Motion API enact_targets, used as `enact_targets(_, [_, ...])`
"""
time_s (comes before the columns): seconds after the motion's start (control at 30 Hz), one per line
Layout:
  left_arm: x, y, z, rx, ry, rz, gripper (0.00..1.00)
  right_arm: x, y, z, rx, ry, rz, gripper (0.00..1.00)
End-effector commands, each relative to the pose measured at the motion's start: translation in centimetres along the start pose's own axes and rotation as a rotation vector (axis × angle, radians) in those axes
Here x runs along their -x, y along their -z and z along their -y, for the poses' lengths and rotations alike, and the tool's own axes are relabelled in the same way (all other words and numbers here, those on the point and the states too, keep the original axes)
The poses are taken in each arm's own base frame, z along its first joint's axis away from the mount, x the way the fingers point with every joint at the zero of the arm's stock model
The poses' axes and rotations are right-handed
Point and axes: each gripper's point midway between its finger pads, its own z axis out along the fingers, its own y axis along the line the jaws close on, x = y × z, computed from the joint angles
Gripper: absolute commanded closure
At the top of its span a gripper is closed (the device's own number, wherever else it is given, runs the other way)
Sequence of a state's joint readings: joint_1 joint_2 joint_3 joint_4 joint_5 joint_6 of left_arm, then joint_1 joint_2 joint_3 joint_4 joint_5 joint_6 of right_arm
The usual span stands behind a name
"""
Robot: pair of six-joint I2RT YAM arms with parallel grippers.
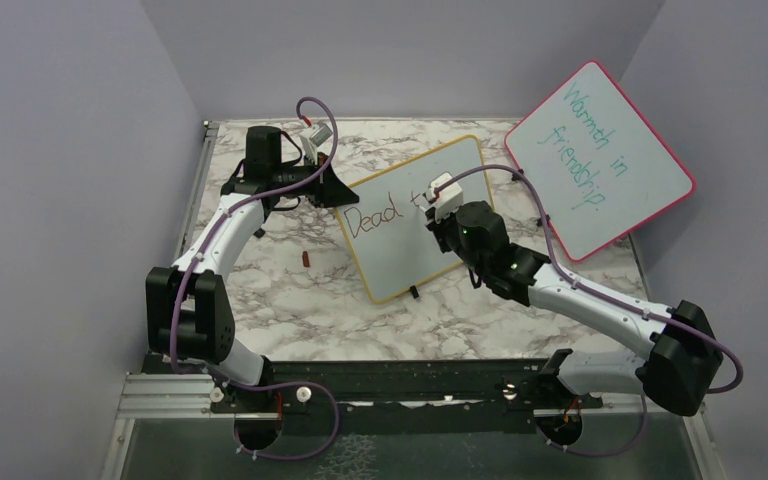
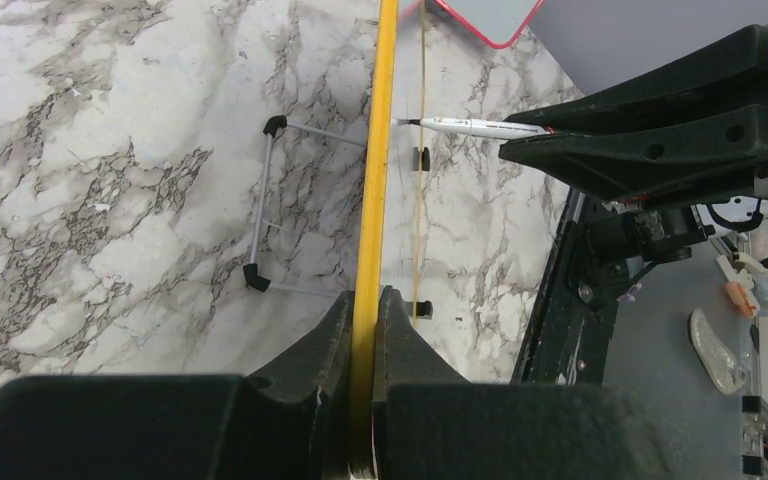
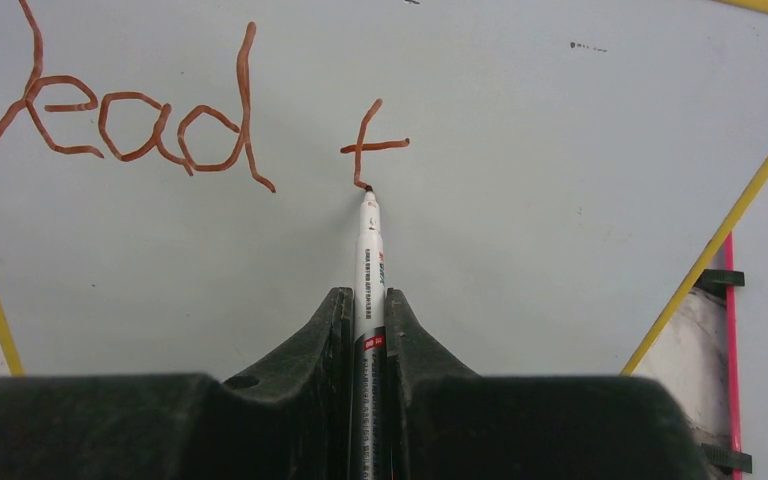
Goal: Write a sentence on the whiteboard
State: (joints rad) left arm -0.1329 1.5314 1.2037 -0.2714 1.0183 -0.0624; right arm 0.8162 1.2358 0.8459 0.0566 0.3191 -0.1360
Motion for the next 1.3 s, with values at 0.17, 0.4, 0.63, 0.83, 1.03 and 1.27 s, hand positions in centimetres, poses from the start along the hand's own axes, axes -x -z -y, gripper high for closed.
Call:
enact_targets(0.17, [-2.9,0.1,-5.3,0.202,0.000,-0.071,1.00,-1.0,0.5,1.4,-0.070,0.000,-0.026,1.00])
enact_targets(0.4, [-2.9,0.1,-5.3,0.203,0.000,-0.070,1.00,0.4,0.4,1.8,-0.090,-0.005,0.026,1.00])
enact_targets(0.63, [-2.9,0.1,-5.2,0.203,0.000,-0.071,1.00,2.0,0.7,2.6,-0.114,-0.005,0.067,1.00])
enact_targets(0.83, [-2.9,0.1,-5.2,0.202,0.000,-0.071,1.00,2.5,0.6,3.4,-0.133,-0.012,0.089,1.00])
enact_targets(1.03, [-2.9,0.1,-5.2,0.201,0.001,-0.071,1.00,2.5,-0.1,3.5,-0.137,-0.009,0.089,1.00])
enact_targets(1.27, [-2.8,0.1,-5.2,0.199,-0.001,-0.070,1.00,2.1,-0.8,3.4,-0.125,-0.003,0.074,0.99])
